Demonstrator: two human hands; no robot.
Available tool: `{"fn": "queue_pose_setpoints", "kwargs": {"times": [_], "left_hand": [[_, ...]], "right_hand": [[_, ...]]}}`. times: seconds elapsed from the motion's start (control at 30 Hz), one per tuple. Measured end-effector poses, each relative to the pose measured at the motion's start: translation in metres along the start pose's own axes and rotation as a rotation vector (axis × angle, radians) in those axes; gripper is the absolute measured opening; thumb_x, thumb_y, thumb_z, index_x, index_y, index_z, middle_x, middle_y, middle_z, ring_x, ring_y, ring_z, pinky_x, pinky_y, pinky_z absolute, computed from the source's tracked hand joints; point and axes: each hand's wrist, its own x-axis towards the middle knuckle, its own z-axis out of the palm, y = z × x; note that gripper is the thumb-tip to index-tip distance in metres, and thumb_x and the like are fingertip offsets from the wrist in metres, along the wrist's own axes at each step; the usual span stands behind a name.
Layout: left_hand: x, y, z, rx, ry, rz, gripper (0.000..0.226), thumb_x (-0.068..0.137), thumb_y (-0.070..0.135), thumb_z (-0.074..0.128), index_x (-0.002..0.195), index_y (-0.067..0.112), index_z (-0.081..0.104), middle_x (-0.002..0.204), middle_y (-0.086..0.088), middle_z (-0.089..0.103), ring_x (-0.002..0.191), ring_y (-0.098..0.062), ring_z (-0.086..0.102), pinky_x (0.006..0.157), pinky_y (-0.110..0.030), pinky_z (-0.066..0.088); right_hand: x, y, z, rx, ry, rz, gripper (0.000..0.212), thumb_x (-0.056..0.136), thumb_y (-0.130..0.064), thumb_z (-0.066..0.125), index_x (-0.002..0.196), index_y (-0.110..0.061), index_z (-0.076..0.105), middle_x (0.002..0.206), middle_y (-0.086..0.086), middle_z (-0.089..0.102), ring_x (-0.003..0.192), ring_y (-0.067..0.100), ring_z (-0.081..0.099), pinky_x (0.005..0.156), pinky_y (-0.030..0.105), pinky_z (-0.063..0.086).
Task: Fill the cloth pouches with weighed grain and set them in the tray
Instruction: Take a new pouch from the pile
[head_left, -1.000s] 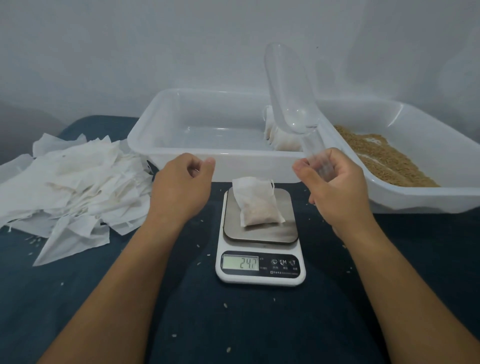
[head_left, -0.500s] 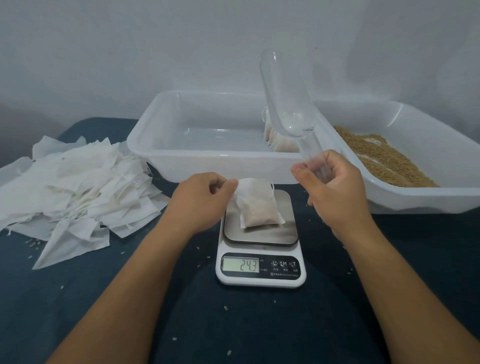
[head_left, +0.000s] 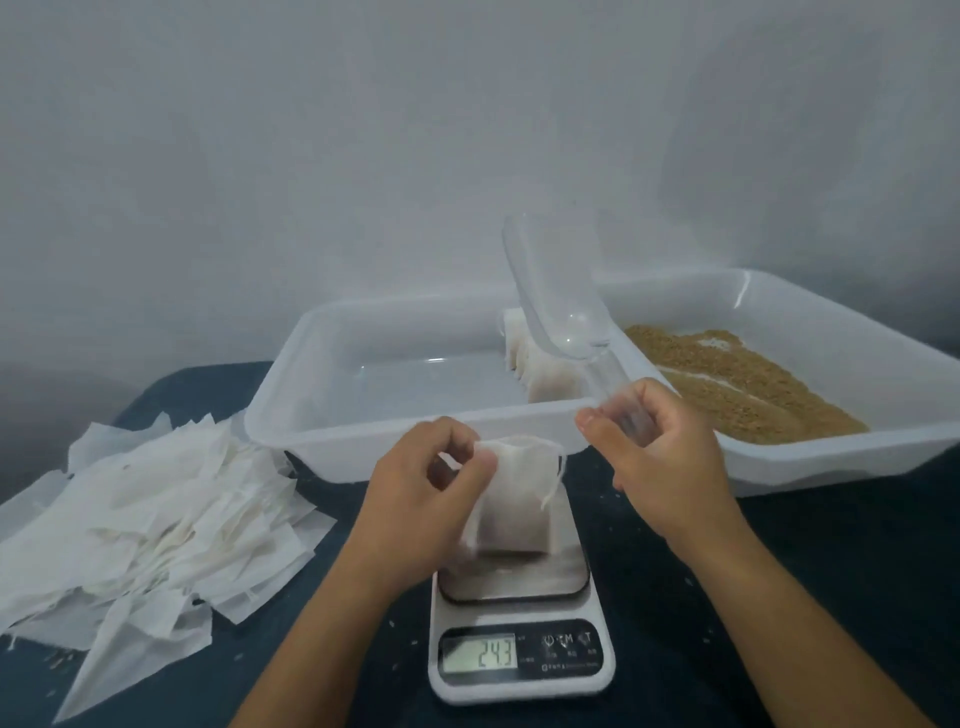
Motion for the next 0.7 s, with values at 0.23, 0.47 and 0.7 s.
{"fn": "queue_pose_setpoints", "kwargs": {"times": [0.23,0.47,0.7], "left_hand": [[0.048,0.061,0.004,0.081,0.032,0.087,0.017,0.092,0.036,0.067,0.077,0.031,0.062,0.069,0.011,0.067,0.062,-0.006,0.062,0.056,-0.014,0.045],[0.132,0.09,0.028,0.389,-0.044,0.1,0.015,0.102,0.037,0.054,0.09,0.028,0.058,0.091,0.008,0.068,0.082,-0.016,0.066,0.066,-0.032,0.052],[0.175,0.06,0.083,0.678,-0.23,0.016,0.017,0.103,0.026,0.043,0.096,0.016,0.054,0.097,-0.008,0.065,0.092,-0.029,0.061,0.081,-0.04,0.052]], "right_hand": [[0.004,-0.005,-0.015,0.044,0.092,0.002,0.021,0.086,-0.047,0.074,0.081,-0.031,0.061,0.072,-0.002,0.063,0.062,0.02,0.059,0.06,0.053,0.058],[0.008,-0.008,-0.025,0.116,0.149,-0.006,0.022,0.088,-0.046,0.073,0.081,-0.03,0.06,0.07,0.004,0.061,0.059,0.026,0.058,0.053,0.048,0.052],[0.011,-0.006,-0.029,0.134,0.168,-0.01,0.026,0.085,-0.048,0.071,0.078,-0.027,0.058,0.068,0.001,0.058,0.057,0.02,0.055,0.052,0.05,0.052]]}}
